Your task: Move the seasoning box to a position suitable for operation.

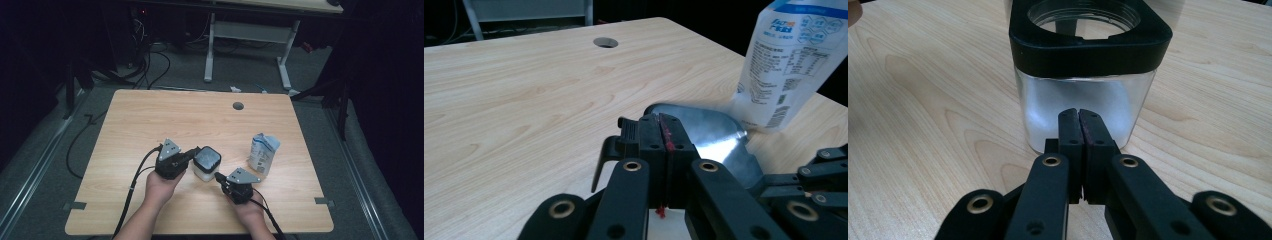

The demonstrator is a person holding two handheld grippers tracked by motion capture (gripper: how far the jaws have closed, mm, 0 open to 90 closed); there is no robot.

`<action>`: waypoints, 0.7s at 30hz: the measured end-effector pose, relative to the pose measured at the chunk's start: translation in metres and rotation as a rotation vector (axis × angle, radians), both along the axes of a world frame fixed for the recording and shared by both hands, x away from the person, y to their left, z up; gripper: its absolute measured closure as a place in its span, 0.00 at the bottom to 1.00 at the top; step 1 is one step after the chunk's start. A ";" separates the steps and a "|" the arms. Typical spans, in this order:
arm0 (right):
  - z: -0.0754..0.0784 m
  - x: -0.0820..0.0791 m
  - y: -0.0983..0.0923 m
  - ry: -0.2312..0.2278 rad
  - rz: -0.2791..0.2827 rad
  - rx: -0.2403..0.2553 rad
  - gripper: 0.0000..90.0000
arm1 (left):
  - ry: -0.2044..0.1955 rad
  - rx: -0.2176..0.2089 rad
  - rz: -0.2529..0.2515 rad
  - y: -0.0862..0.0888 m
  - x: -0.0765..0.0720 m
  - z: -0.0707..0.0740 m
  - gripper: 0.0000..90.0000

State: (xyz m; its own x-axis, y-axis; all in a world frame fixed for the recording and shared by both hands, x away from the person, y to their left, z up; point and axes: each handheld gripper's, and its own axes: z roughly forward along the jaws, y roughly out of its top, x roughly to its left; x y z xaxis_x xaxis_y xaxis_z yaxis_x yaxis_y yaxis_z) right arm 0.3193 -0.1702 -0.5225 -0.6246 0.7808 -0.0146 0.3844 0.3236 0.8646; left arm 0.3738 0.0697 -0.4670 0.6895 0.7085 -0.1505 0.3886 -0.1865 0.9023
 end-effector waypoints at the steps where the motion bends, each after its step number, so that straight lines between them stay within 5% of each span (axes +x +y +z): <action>1: 0.000 0.000 0.000 0.001 -0.001 0.000 0.99 | -0.003 0.002 -0.001 0.000 -0.001 0.000 0.98; 9: 0.000 -0.001 -0.005 0.000 -0.017 0.002 1.00 | -0.010 0.022 0.030 0.021 -0.010 -0.005 0.91; 15: 0.003 0.006 -0.014 -0.017 -0.075 -0.006 1.00 | -0.028 0.079 0.113 0.057 -0.021 -0.020 0.68; 21: 0.008 0.028 -0.018 -0.026 -0.135 -0.046 1.00 | 0.000 0.119 0.170 0.093 -0.032 -0.038 0.57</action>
